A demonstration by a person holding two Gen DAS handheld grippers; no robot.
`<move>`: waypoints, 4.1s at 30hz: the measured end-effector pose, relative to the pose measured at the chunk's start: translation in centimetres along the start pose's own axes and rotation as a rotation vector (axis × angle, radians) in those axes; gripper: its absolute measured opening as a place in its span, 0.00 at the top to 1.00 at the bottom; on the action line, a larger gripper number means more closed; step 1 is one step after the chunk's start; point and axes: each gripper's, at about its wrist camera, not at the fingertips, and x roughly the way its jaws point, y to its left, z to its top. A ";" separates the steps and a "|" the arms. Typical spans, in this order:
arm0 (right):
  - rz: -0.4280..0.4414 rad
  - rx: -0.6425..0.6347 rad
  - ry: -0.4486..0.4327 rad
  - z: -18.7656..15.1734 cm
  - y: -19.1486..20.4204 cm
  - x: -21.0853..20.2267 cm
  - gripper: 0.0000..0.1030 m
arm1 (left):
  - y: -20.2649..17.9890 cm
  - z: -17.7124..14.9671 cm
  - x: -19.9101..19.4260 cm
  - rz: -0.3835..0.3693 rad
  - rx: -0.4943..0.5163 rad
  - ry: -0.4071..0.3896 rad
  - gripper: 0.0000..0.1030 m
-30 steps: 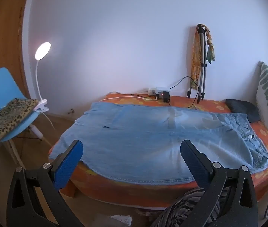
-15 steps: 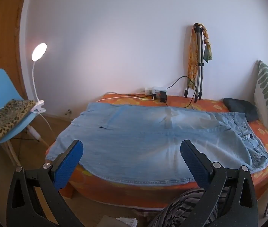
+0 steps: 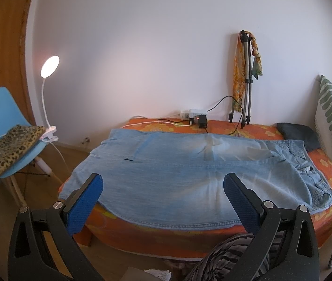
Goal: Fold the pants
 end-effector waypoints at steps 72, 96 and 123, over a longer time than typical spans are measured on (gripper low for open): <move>0.096 -0.091 -0.022 0.0 1.4 0.0 0.00 | 3.1 -1.3 1.0 0.043 -0.010 0.045 0.01; 0.362 -0.274 0.015 5.6 3.6 3.7 0.03 | 15.7 1.1 5.7 0.165 -0.109 0.139 0.33; 0.616 -0.573 0.331 -3.9 13.5 8.8 0.35 | 31.1 -10.2 19.5 0.084 -0.686 0.465 0.53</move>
